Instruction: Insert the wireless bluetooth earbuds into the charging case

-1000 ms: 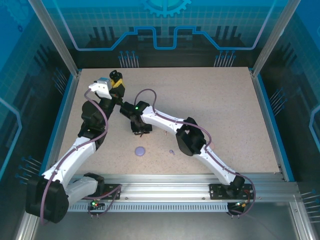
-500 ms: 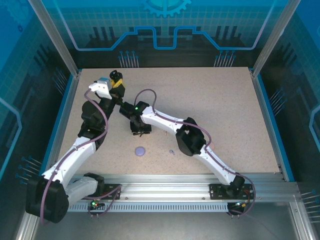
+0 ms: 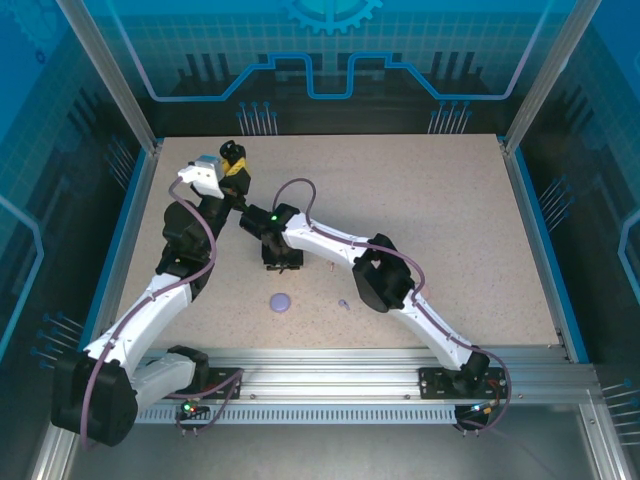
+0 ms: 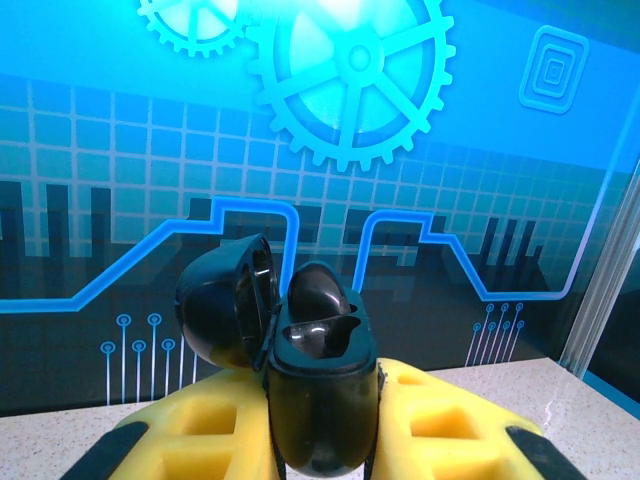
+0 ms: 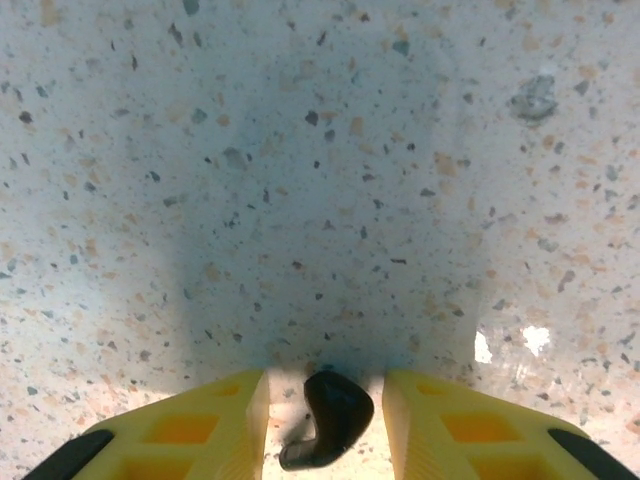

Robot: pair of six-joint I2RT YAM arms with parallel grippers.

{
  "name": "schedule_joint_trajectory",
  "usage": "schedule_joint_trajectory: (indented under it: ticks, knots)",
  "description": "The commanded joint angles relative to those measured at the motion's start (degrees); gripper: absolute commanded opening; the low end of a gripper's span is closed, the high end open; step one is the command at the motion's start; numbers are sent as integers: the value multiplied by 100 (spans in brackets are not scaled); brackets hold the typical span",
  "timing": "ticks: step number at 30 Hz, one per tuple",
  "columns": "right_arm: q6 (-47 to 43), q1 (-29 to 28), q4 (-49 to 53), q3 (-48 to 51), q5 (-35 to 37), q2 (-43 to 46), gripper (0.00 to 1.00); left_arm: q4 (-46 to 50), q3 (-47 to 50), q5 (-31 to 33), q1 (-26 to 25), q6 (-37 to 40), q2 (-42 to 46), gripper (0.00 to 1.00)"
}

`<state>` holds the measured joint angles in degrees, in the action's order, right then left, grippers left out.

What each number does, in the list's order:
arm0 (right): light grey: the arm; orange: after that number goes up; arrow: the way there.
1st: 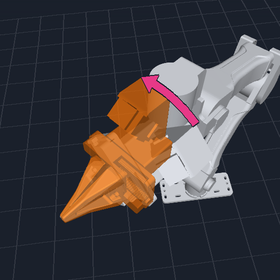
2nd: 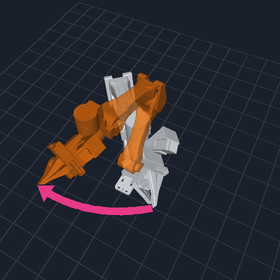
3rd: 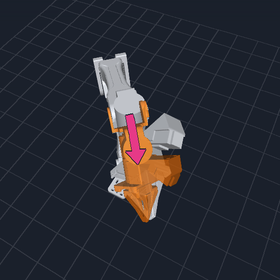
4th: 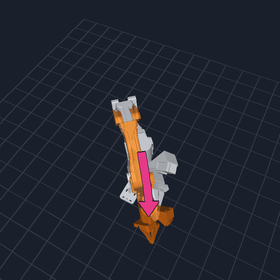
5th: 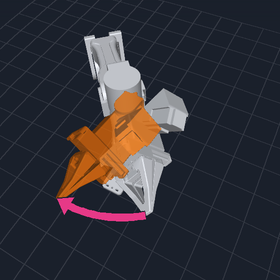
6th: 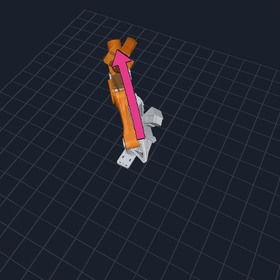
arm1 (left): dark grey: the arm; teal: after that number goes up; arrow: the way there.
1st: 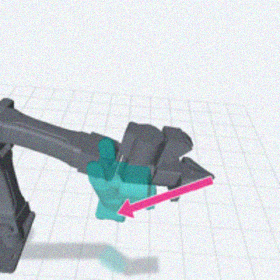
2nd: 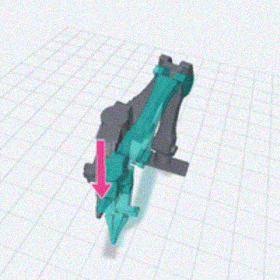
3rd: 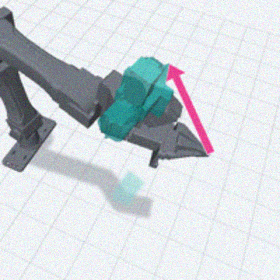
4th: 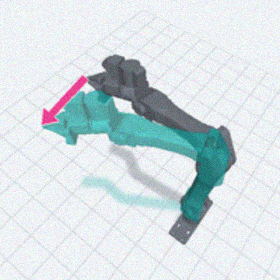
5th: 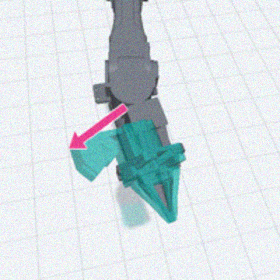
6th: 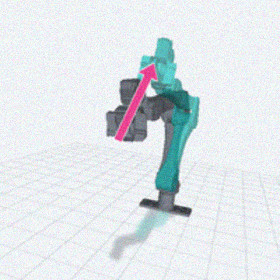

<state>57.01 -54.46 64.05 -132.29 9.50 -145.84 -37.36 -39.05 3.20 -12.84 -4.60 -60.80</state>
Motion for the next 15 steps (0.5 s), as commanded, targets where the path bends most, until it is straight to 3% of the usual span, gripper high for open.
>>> schedule_joint_trajectory:
  ticks: [1, 15]
  knots:
    - [102, -164, 396, 216, 58, 209, 37, -210, 10, -93, 56, -50, 77, 0]
    - [-123, -163, 223, 379, 249, 354, 36, -227, 20, -119, 54, -128, 50, 0]
